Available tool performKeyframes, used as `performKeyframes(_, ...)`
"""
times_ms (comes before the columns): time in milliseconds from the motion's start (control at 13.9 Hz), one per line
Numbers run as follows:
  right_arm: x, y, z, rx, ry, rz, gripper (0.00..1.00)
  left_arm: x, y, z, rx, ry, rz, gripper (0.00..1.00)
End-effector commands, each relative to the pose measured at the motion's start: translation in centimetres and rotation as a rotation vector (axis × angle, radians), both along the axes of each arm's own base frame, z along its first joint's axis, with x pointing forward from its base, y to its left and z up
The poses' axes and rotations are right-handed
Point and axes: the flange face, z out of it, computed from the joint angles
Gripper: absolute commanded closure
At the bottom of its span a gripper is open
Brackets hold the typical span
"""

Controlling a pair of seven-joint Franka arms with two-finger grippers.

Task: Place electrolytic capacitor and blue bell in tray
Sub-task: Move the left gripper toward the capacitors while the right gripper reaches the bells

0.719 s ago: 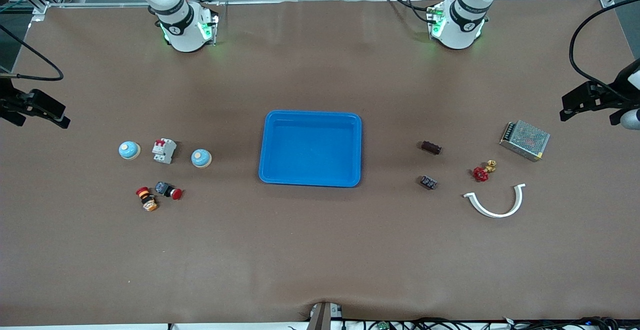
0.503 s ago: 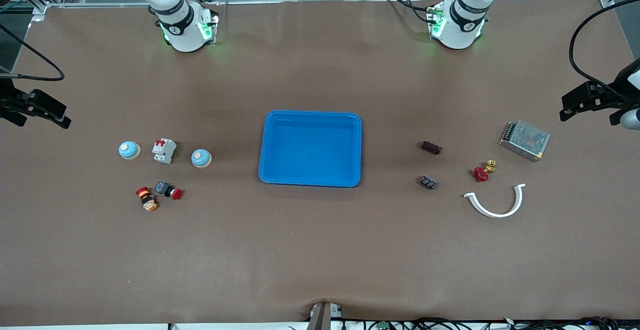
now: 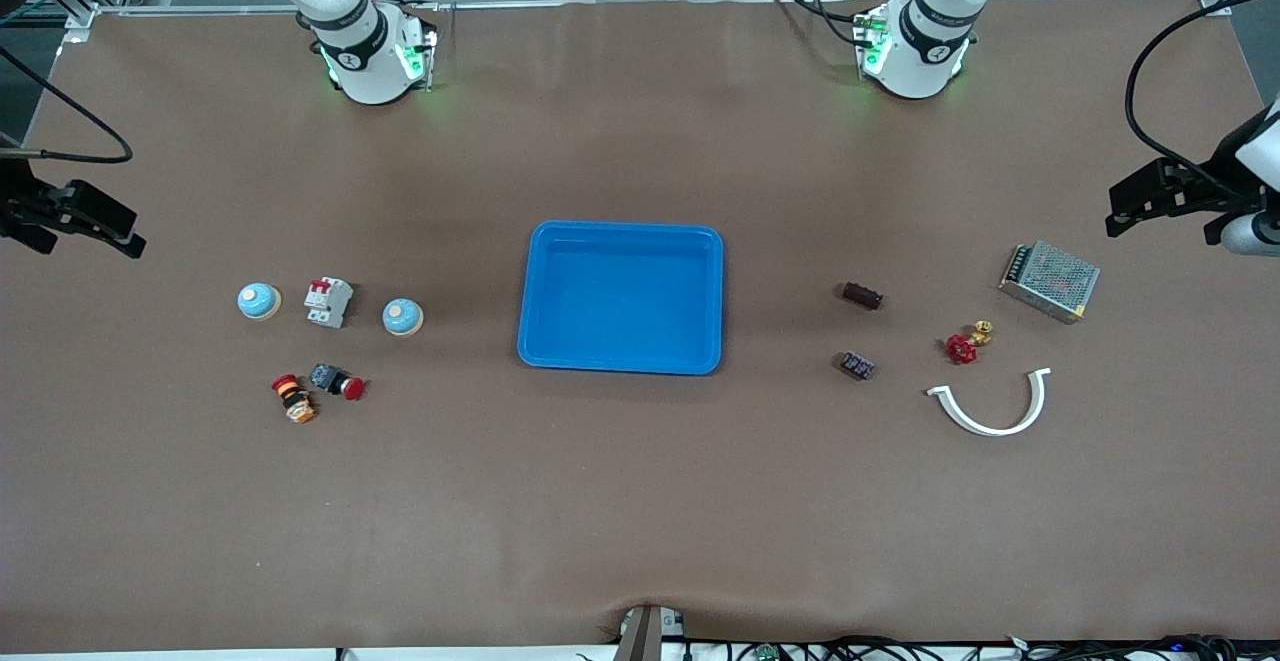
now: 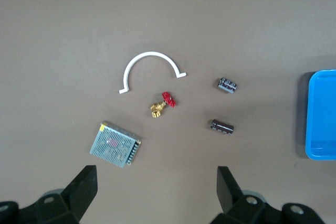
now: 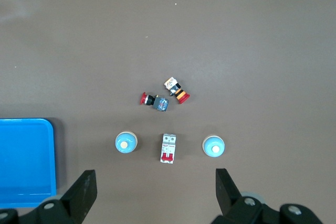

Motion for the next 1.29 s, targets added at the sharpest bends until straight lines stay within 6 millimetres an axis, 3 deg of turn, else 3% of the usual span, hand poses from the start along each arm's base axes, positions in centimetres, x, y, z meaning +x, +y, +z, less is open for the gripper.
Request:
performKeyframes(0, -0.1, 0.4, 0.1, -0.006, 0.003, 0.012, 0.00, -1.5, 0.1, 0.1, -0.002, 0.031, 0.085, 0.00)
performKeyframes(144, -0.1, 1.3, 0.2, -0.007, -0.001, 0.027, 0.00, -1.5, -0.3, -0.5, 0.002, 0.041, 0.095, 0.00)
performKeyframes(360, 0.0, 1.2, 0.3, -0.008, -0.005, 0.027, 0.00, -1.5, -1.2, -2.7, -0.002, 0.065, 0.272, 0.00)
performKeyframes(503, 0.0, 0.6, 0.3, -0.006, -0.005, 0.018, 0.00, -1.5, -2.6, -5.3, 0.007, 0.080, 0.367, 0.00)
performKeyframes(647, 0.7, 0.5, -1.6, -0.008, 0.036, 0.014, 0.00, -1.4, -3.4, -8.0, 0.013, 0.085, 0.454, 0.00)
performKeyframes(1007, 0.9, 0.2, -3.5, -0.011, 0.094, 0.035, 0.00, -1.3, -4.2, -14.8, -0.006, 0.050, 0.696, 0.00)
performKeyframes(1151, 1.3, -1.1, -4.6, -0.025, 0.106, 0.086, 0.00, -1.2, -4.6, -16.9, -0.012, 0.038, 0.755, 0.00)
performKeyframes(1223, 1.6, -3.0, -5.3, -0.026, 0.109, 0.178, 0.00, -1.0, -5.1, -17.9, -0.020, 0.023, 0.785, 0.00)
